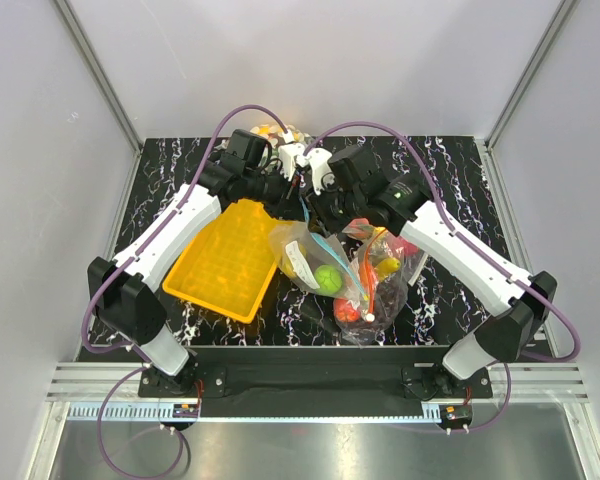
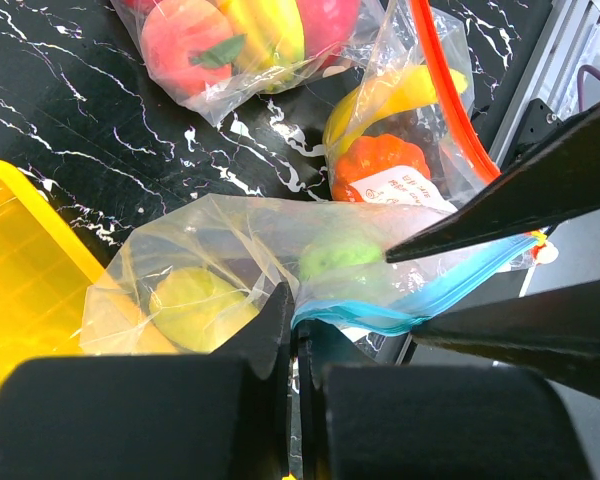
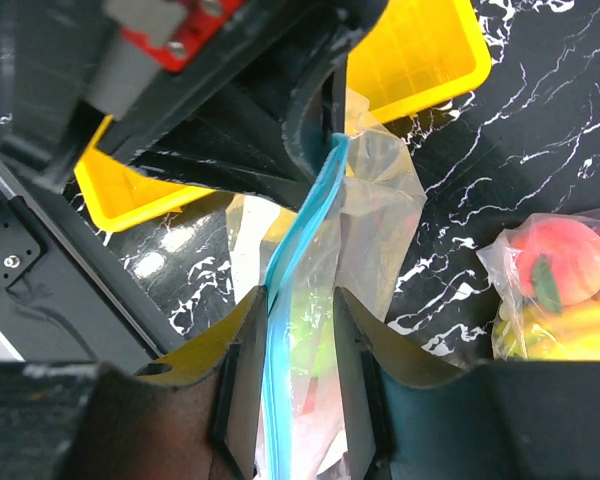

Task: Open the zip-top bag and remove the fake food

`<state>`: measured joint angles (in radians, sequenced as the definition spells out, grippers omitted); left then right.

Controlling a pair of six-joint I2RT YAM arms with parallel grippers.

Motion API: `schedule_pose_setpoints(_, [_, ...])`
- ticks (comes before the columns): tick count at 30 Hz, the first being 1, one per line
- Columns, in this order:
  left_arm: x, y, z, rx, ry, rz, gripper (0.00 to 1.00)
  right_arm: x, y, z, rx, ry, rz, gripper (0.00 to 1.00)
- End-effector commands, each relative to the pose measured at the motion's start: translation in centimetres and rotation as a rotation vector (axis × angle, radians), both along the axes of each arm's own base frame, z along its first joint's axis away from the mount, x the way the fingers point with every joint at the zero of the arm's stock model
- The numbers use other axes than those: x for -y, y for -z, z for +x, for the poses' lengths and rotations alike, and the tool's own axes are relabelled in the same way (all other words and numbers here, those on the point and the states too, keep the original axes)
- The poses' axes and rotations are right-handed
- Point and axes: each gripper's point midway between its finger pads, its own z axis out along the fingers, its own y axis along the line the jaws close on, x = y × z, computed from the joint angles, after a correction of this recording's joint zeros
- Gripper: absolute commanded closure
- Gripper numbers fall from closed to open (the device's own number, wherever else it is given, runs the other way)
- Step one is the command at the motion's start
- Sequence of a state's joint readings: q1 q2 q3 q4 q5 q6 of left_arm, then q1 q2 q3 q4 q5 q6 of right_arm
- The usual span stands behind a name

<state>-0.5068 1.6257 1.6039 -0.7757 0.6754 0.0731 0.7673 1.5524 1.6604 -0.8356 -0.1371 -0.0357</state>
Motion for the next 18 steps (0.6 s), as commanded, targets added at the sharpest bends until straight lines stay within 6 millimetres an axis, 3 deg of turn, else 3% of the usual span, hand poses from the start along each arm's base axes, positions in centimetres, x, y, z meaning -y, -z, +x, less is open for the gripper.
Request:
schedule_pose_setpoints(1, [0.5, -1.8, 0.2, 0.050, 0.007, -0.035, 1.00, -0.6, -0.9, 0.7, 0.043, 0.016, 0.010, 0.61])
schedule_pose_setpoints(6, [0.5, -1.9, -0.1, 0.050, 0.020, -0.045, 1.00, -0.6, -0.8, 1.1, 0.058, 0.030, 0.009, 0.68])
schedule_pose_setpoints(14, [0.7, -2.3, -0.3, 0.057, 0.026, -0.074, 1.00, -1.1, -1.5, 1.2, 0.077, 0.014, 0.038, 0.89])
schedule_pose_setpoints(16, [0.6, -2.3, -0.2, 0.053, 0.012, -0.071, 0.82, -1.3, -1.7, 1.0, 0.074, -0.002, 0.053, 0.91])
schedule_pose_setpoints(18, [0.4, -2.3, -0.4, 0.052, -0.008, -0.064, 0.51, -1.4, -1.9, 0.9, 0.073, -0.003, 0.061, 0.95])
